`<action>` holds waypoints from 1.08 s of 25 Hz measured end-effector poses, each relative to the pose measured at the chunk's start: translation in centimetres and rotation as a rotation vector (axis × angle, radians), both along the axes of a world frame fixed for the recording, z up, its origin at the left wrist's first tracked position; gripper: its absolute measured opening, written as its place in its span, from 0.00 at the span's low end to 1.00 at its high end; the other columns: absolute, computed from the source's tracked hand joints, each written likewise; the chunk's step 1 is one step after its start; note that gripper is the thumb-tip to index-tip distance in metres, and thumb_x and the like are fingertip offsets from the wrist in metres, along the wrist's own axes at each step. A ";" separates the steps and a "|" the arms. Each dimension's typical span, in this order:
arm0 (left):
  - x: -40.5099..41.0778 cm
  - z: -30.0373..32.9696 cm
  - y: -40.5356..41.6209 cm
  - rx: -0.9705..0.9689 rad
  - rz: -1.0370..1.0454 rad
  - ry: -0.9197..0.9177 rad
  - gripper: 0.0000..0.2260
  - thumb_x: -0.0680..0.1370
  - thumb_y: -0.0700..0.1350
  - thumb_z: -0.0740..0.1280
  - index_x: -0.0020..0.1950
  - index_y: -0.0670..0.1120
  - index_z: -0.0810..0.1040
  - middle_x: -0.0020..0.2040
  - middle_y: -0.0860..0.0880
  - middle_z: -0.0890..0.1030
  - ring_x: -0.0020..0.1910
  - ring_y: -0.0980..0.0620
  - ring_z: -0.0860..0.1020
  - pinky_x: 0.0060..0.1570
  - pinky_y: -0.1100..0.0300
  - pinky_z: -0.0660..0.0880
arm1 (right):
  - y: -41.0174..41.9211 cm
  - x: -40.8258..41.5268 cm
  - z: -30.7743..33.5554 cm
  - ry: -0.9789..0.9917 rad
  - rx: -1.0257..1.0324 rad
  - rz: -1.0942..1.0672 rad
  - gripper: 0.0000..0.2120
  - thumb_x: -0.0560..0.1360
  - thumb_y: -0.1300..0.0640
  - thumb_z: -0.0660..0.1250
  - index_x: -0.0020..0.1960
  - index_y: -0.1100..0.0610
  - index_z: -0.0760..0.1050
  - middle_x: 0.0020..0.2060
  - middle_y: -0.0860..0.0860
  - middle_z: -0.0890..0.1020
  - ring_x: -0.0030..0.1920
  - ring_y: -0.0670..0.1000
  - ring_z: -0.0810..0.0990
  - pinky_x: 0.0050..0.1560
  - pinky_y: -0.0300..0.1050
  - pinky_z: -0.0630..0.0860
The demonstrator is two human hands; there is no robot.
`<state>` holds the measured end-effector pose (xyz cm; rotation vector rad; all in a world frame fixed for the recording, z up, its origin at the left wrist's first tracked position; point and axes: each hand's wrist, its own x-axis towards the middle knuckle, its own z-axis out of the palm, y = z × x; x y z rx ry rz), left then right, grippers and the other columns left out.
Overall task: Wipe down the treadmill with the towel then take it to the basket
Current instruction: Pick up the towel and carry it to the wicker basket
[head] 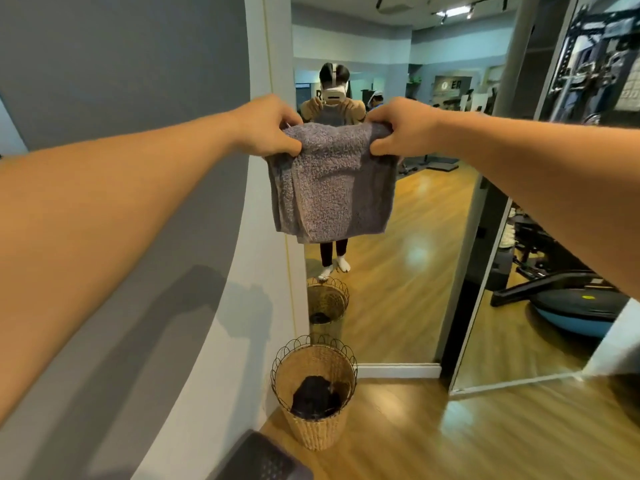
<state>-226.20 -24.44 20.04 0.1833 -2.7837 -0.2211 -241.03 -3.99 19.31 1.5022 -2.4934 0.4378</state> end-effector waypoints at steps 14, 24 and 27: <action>-14.9 -1.4 -8.1 0.087 -0.017 0.019 0.12 0.77 0.40 0.70 0.60 0.41 0.82 0.55 0.42 0.82 0.52 0.43 0.81 0.51 0.49 0.81 | -8.2 -13.4 -0.7 0.040 0.002 -0.156 0.12 0.76 0.56 0.66 0.55 0.63 0.77 0.49 0.63 0.81 0.50 0.64 0.80 0.54 0.63 0.79; -19.8 -10.5 -14.2 0.304 0.206 -0.285 0.10 0.76 0.39 0.72 0.57 0.44 0.82 0.49 0.45 0.84 0.47 0.47 0.84 0.44 0.54 0.84 | -17.4 -20.9 -10.5 -0.345 0.290 -0.020 0.12 0.76 0.64 0.64 0.58 0.58 0.78 0.50 0.58 0.81 0.46 0.58 0.83 0.42 0.48 0.80; -21.0 -13.1 -16.3 0.283 0.292 -0.331 0.15 0.76 0.41 0.74 0.62 0.45 0.79 0.55 0.45 0.83 0.53 0.48 0.81 0.53 0.49 0.81 | -19.6 -22.6 -13.0 -0.275 0.457 0.002 0.17 0.78 0.61 0.65 0.66 0.54 0.74 0.53 0.56 0.81 0.48 0.58 0.84 0.48 0.53 0.83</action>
